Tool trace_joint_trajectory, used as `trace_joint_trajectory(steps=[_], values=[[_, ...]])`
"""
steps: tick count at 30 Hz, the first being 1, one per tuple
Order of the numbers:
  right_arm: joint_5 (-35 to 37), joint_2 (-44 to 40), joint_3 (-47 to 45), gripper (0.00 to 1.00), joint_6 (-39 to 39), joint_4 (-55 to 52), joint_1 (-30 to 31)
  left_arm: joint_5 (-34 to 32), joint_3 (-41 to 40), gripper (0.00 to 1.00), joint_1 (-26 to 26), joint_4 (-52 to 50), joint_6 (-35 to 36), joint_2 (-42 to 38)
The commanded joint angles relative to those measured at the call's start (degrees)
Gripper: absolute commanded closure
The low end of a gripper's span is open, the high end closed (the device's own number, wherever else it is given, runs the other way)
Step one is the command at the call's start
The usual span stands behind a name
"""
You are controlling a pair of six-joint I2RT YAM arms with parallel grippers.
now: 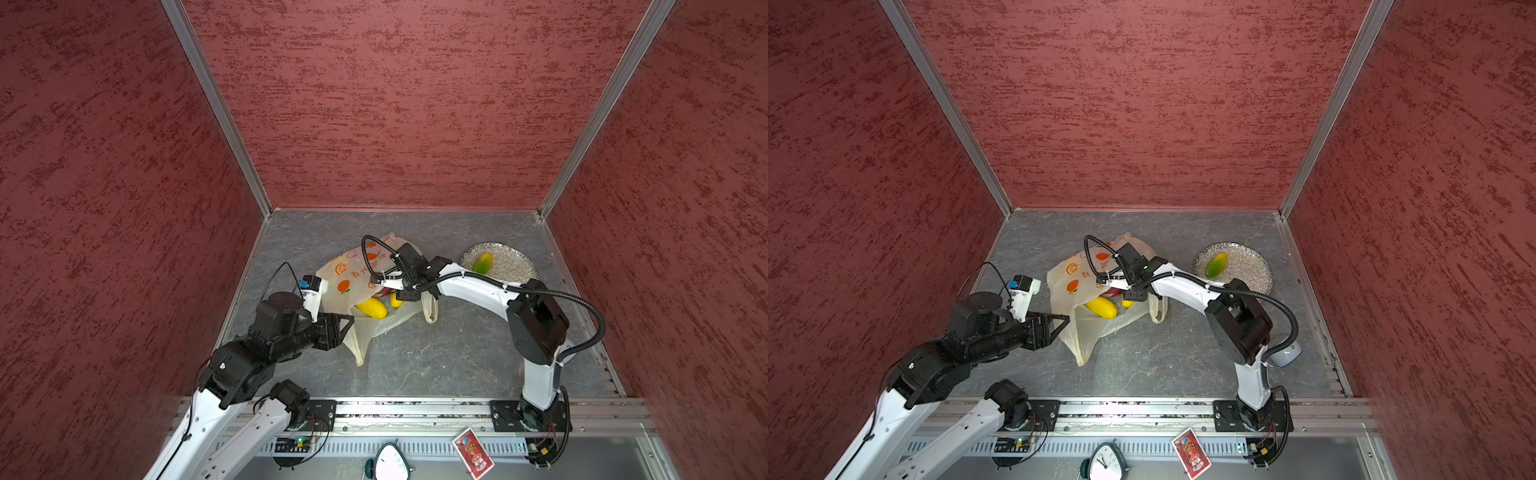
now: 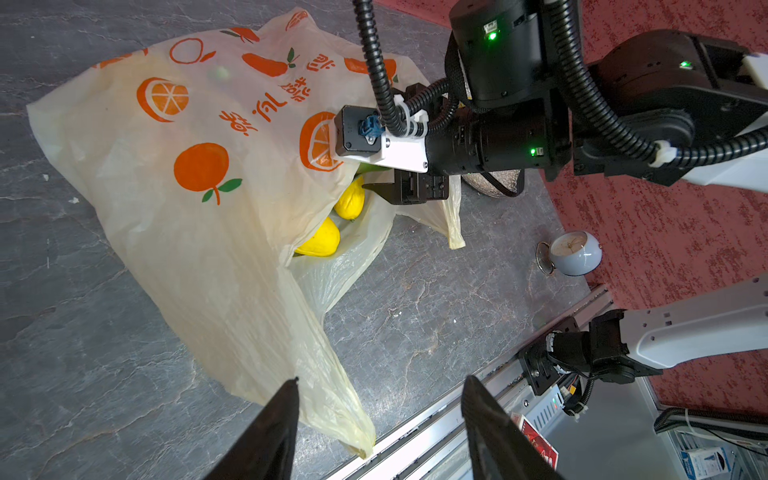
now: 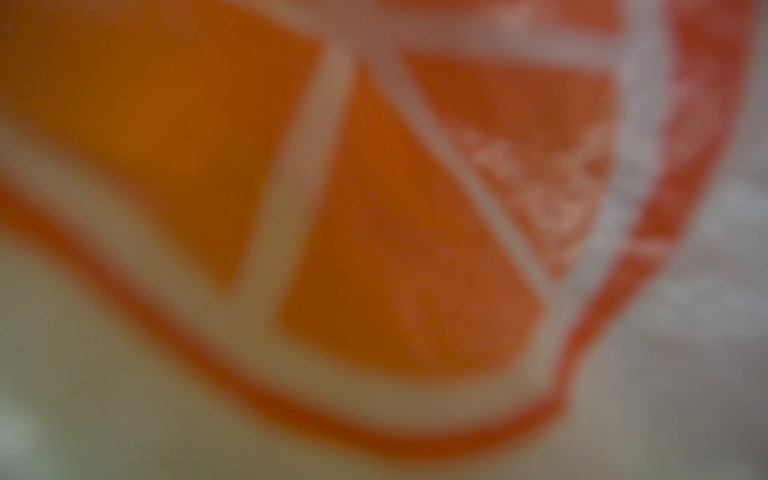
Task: Take fruits out of the plastic bag
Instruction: Take out the fake fruit from the plastic bag.
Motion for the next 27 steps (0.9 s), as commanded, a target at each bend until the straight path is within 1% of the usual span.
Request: trace_joint_trajectory(steps=[1, 4, 5, 7, 8, 11, 13, 14, 20, 23, 27], values=[[0.8, 1.1, 2.4, 0.38, 0.7, 0.1, -0.3, 0.8, -0.5, 0.38, 0.4, 0.9, 0.3, 0.2], [0.5, 1.1, 3.0, 0.46, 1.2, 0.4, -0.3, 0.8, -0.5, 0.38, 0.4, 0.9, 0.3, 0.3], [0.2, 0.8, 2.9, 0.51, 1.4, 0.5, -0.3, 0.9, -0.5, 0.38, 0.5, 0.9, 0.4, 0.4], [-0.4, -0.1, 2.7, 0.62, 2.0, 0.7, -0.3, 1.2, -0.5, 0.38, 0.5, 1.0, 0.5, 0.4], [-0.8, -0.8, 2.4, 0.70, 2.5, 0.9, -0.3, 1.2, -0.5, 0.38, 0.6, 1.0, 0.5, 0.4], [-1.7, -3.7, 1.2, 0.89, 3.7, 1.9, 0.0, 1.2, -0.5, 0.38, 0.8, 1.0, 0.5, 0.5], [-1.9, -6.1, 0.1, 0.97, 4.6, 2.6, 0.3, 1.3, -0.5, 0.38, 0.8, 1.0, 0.5, 0.6], [-1.9, -7.5, -0.6, 1.00, 5.0, 2.9, 0.6, 1.3, -0.5, 0.38, 0.9, 1.1, 0.5, 0.7], [-3.0, -16.7, -7.1, 1.00, 8.9, 3.4, 2.7, 1.4, -0.6, 0.39, 1.3, 1.1, 0.5, 1.0], [-4.1, -22.3, -11.1, 1.00, 12.2, 2.4, 3.6, 1.6, -0.6, 0.39, 1.6, 1.1, 0.5, 1.2], [-7.9, -33.8, -19.0, 1.00, 23.3, 3.0, 4.3, 1.5, -0.6, 0.39, 1.8, 1.2, 0.5, 1.0]])
